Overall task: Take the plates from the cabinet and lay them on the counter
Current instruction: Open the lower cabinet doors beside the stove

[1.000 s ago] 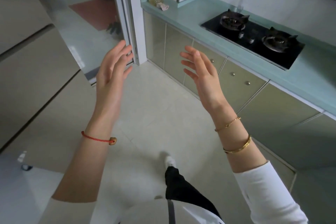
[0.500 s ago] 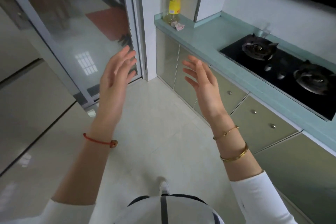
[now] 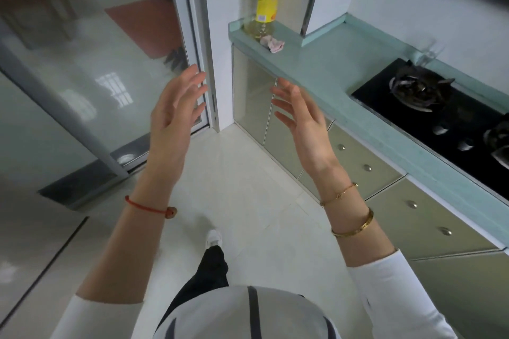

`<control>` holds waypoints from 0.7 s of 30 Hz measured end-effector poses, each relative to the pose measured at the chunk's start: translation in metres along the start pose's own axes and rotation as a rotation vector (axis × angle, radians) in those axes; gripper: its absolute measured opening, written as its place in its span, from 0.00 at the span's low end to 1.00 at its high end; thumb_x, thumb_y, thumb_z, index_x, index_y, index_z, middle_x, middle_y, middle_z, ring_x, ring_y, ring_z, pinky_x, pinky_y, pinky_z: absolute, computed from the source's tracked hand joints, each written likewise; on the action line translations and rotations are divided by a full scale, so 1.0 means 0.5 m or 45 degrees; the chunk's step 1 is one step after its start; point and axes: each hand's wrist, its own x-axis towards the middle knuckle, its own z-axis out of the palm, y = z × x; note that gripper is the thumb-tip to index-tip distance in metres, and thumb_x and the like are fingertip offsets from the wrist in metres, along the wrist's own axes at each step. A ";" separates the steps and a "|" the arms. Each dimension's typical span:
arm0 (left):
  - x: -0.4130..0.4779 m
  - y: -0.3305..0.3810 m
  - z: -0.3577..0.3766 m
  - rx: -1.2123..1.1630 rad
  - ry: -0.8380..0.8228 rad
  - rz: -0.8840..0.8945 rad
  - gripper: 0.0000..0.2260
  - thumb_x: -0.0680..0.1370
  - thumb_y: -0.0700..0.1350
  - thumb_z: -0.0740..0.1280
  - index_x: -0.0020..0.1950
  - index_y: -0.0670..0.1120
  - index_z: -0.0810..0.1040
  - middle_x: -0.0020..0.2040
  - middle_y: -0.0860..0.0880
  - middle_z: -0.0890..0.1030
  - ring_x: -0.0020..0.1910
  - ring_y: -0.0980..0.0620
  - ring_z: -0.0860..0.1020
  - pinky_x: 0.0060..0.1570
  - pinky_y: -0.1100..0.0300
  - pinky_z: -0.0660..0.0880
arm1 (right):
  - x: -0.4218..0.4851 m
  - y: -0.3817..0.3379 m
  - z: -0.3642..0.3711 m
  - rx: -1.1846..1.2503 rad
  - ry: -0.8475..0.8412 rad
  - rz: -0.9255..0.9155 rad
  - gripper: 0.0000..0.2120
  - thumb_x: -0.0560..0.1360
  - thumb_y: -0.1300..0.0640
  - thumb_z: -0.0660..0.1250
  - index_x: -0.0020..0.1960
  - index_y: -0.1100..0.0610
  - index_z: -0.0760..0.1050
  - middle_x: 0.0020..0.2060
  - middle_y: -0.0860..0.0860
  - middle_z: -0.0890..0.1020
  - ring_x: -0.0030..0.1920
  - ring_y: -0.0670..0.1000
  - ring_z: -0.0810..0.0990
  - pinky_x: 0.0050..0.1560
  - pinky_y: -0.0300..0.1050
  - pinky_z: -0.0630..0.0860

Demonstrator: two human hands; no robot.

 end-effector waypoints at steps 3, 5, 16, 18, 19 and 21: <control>0.124 -0.026 -0.019 0.013 -0.068 -0.005 0.20 0.80 0.54 0.64 0.71 0.50 0.74 0.67 0.53 0.79 0.67 0.57 0.77 0.68 0.54 0.74 | 0.104 0.017 0.043 0.011 0.057 0.004 0.19 0.84 0.50 0.54 0.69 0.56 0.73 0.62 0.51 0.81 0.62 0.50 0.79 0.67 0.49 0.74; 0.207 -0.040 -0.030 -0.005 -0.114 -0.016 0.21 0.79 0.54 0.65 0.71 0.49 0.74 0.67 0.52 0.80 0.67 0.56 0.77 0.69 0.53 0.73 | 0.169 0.025 0.071 0.033 0.108 0.013 0.19 0.84 0.50 0.54 0.69 0.56 0.73 0.62 0.52 0.80 0.61 0.50 0.79 0.66 0.47 0.74; 0.546 -0.116 -0.022 -0.017 -0.256 -0.162 0.15 0.83 0.46 0.62 0.70 0.48 0.75 0.68 0.49 0.79 0.66 0.55 0.79 0.69 0.50 0.73 | 0.453 0.068 0.119 0.021 0.321 0.048 0.18 0.84 0.51 0.54 0.68 0.56 0.73 0.62 0.54 0.80 0.60 0.51 0.78 0.67 0.53 0.71; 0.599 -0.136 -0.011 0.005 -0.283 -0.191 0.15 0.83 0.45 0.62 0.70 0.48 0.75 0.67 0.49 0.79 0.65 0.55 0.79 0.69 0.50 0.73 | 0.501 0.081 0.114 0.006 0.354 0.057 0.18 0.84 0.51 0.54 0.68 0.56 0.73 0.62 0.54 0.80 0.61 0.52 0.78 0.68 0.53 0.71; 0.625 -0.147 -0.004 0.020 -0.297 -0.194 0.15 0.83 0.45 0.62 0.70 0.48 0.75 0.67 0.49 0.79 0.65 0.55 0.79 0.69 0.50 0.73 | 0.525 0.089 0.110 0.005 0.368 0.062 0.18 0.84 0.51 0.54 0.68 0.56 0.73 0.62 0.53 0.80 0.62 0.52 0.78 0.68 0.53 0.71; 0.675 -0.165 0.014 0.040 -0.315 -0.193 0.16 0.82 0.47 0.63 0.70 0.47 0.75 0.66 0.49 0.80 0.66 0.54 0.79 0.69 0.49 0.73 | 0.573 0.103 0.095 0.011 0.407 0.069 0.17 0.84 0.51 0.54 0.68 0.55 0.74 0.61 0.52 0.80 0.62 0.51 0.78 0.69 0.53 0.71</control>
